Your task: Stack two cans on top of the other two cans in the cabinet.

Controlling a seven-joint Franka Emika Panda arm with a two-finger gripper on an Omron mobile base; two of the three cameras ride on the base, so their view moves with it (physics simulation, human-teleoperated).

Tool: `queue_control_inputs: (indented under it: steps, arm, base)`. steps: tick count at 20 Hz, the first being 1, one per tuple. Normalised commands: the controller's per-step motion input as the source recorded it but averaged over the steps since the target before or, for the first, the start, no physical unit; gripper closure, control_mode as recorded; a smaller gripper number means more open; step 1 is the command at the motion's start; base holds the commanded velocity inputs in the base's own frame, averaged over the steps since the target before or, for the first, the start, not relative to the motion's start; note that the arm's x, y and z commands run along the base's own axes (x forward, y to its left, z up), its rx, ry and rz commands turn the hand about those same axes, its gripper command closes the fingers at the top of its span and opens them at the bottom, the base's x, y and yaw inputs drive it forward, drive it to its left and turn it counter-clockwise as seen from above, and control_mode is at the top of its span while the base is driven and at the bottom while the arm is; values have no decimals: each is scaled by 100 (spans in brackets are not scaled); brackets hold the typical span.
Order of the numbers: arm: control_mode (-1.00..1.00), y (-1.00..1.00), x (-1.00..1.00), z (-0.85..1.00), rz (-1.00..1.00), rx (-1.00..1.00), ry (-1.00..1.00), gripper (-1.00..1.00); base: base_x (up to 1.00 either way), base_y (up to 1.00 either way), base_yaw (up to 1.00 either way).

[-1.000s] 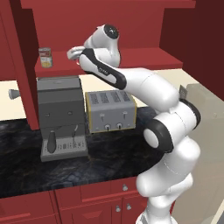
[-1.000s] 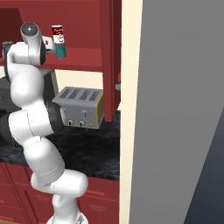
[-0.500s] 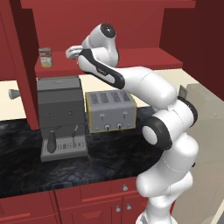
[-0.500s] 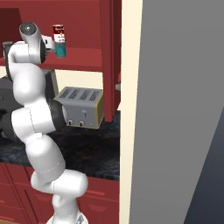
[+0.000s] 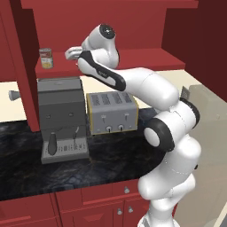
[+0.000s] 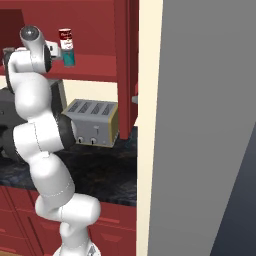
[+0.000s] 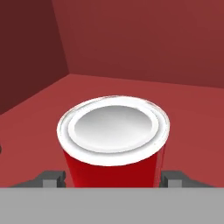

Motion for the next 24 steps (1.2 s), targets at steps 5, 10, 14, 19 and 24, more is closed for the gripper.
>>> queue_control_inputs:
  steps: [5,10,14,19,24]
  arm:
    - [-100,0,0,-8,0,0,-1,100]
    - [-100,3,-11,-2,0,0,-7,100]
    - [-100,5,-43,1,0,0,-14,100]
    - [-100,1,-35,17,0,1,-5,100]
    - [-100,3,-15,33,0,6,0,100]
  base:
    - [0,0,0]
    - [0,0,0]
    - [0,0,0]
    - [0,0,0]
    - [0,0,0]
